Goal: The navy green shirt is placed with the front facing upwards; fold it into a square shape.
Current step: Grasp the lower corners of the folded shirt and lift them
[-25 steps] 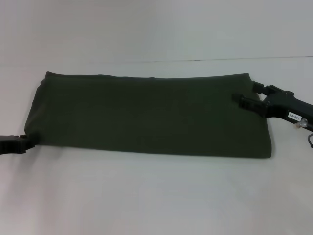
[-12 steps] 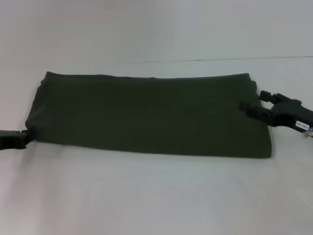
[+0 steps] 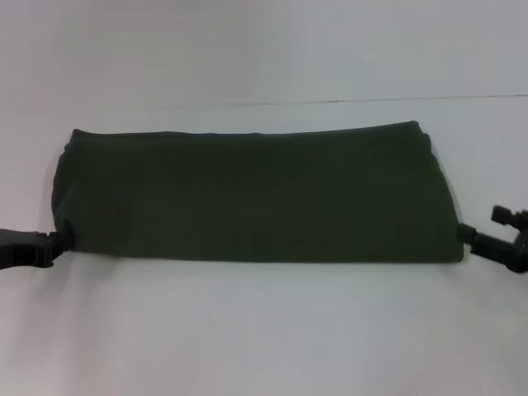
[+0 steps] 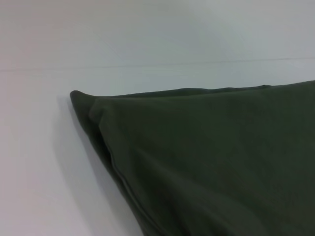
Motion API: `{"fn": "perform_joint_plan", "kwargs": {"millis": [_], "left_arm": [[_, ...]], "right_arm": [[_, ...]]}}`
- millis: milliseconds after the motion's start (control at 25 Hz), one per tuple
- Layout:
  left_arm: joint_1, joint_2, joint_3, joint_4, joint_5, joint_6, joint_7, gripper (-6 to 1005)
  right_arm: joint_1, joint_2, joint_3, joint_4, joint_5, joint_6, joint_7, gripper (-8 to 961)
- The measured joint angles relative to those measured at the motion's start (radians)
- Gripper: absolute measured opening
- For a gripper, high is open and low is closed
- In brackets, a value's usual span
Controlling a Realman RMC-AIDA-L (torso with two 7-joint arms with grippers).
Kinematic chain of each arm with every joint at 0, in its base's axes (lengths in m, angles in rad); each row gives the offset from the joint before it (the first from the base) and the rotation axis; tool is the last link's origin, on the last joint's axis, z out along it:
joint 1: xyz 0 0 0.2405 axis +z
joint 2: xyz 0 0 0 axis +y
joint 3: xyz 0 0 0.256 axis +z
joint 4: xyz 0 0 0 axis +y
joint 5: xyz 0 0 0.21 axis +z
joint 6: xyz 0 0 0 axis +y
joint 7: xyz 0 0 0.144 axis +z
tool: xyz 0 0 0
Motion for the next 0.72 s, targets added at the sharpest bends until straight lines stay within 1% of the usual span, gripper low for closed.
{"fn": "perform_joint_plan", "kwargs": {"millis": [200,320,440,720], "left_arm": [[-0.003,-0.007,0.004,0.008,0.000,0.003,0.002,46],[-0.008,-0.007,0.005,0.008,0.000,0.006,0.002,50],[-0.010,-0.007,0.005,0.008,0.000,0.006,0.003,53],[-0.011,-0.007,0.005,0.019,0.000,0.006,0.003,61]], "right_arm": [[-0.016,0.007,-0.007,0.002,-0.003,0.030,0.000,878],[-0.002,0.014,-0.019,0.020,-0.023,0.073,0.000,877],[0.018,0.015,-0.028,0.051,-0.039,0.097,0.004,875],[0.029,0.016,-0.038,0.076,-0.048,0.107,0.007,872]]}}
